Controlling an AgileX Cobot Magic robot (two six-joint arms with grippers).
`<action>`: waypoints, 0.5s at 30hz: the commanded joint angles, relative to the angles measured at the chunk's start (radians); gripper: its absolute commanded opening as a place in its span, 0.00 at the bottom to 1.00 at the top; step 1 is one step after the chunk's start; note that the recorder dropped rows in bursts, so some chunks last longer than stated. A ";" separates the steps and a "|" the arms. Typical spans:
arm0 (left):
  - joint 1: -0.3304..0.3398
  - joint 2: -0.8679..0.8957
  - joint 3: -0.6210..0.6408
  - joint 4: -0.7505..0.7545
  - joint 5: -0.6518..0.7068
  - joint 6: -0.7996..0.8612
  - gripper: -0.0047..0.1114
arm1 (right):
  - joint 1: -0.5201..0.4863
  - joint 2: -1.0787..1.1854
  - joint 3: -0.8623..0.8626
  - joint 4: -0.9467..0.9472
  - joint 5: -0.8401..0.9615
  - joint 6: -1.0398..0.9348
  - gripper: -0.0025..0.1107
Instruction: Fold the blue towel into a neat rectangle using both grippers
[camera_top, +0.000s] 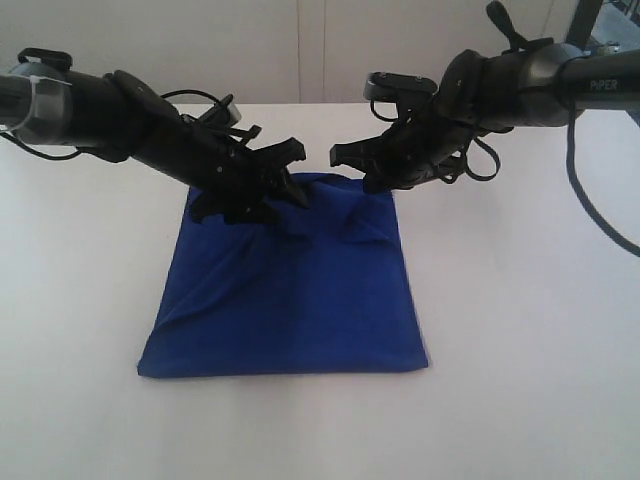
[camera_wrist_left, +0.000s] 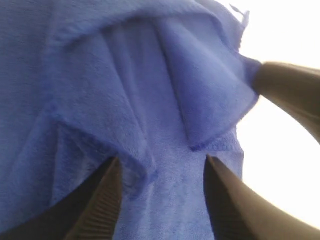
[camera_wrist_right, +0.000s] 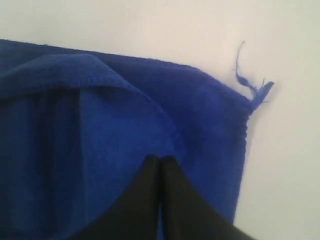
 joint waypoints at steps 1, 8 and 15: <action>-0.005 0.005 -0.004 -0.004 -0.007 0.014 0.52 | -0.005 -0.017 0.002 -0.002 -0.005 0.005 0.02; -0.005 0.019 -0.004 0.033 -0.007 0.014 0.52 | -0.005 -0.017 0.002 -0.002 -0.005 0.005 0.02; -0.005 0.030 -0.004 0.035 -0.007 0.012 0.50 | -0.005 -0.017 0.002 -0.002 -0.003 0.005 0.02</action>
